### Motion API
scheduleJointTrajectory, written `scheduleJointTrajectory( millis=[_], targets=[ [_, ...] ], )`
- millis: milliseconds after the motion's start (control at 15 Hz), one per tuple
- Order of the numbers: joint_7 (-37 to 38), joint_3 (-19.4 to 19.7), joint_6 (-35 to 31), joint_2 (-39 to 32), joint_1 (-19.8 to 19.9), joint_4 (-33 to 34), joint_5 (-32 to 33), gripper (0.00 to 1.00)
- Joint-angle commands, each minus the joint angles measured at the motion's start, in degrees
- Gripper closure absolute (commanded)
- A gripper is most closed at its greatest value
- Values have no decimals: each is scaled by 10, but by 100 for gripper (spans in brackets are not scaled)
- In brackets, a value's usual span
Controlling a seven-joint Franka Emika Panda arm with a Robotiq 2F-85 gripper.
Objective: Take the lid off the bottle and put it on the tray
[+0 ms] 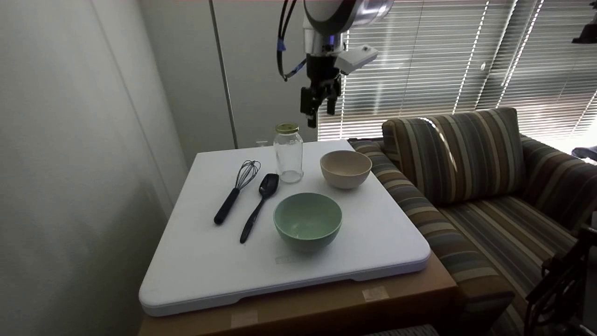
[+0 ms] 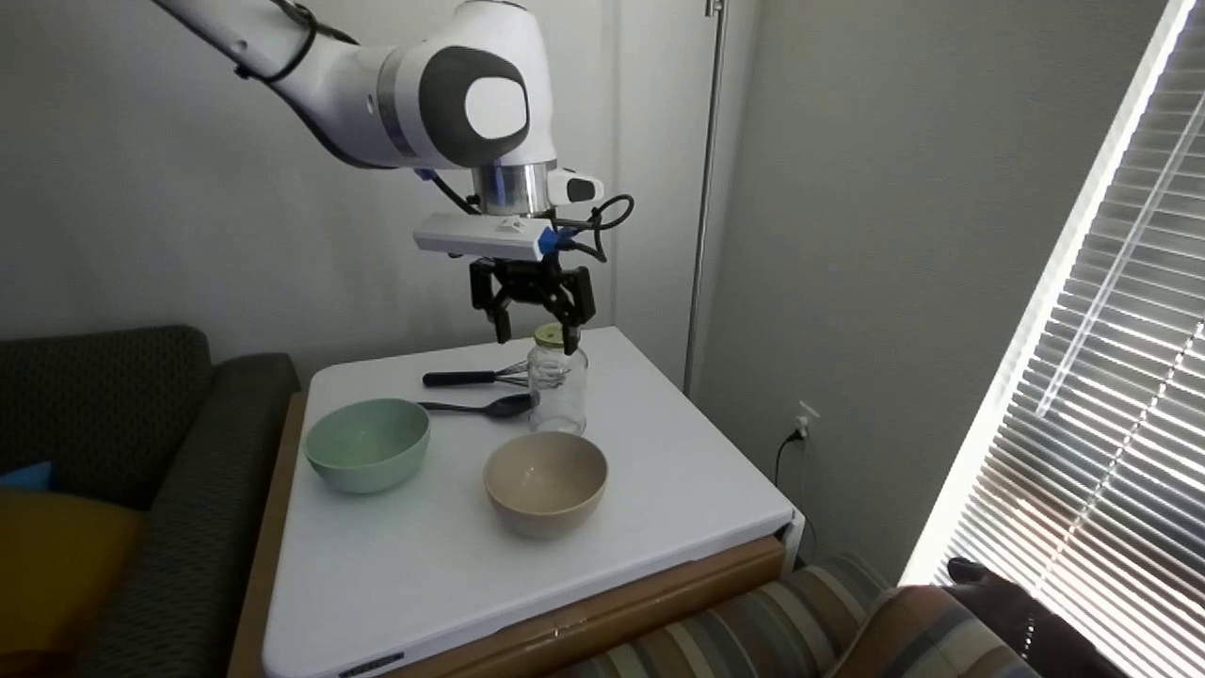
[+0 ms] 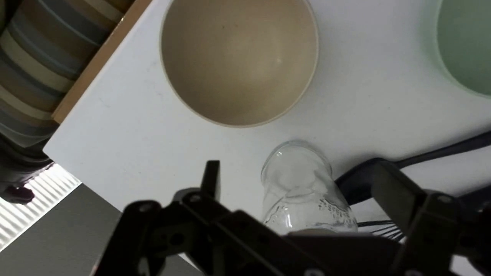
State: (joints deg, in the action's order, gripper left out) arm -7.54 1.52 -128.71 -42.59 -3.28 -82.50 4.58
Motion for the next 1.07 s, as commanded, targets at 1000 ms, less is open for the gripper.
scheduleJointTrajectory(
  millis=[1000],
  targets=[
    [-7,-36,86,-275,-4,406,-17,0]
  ],
)
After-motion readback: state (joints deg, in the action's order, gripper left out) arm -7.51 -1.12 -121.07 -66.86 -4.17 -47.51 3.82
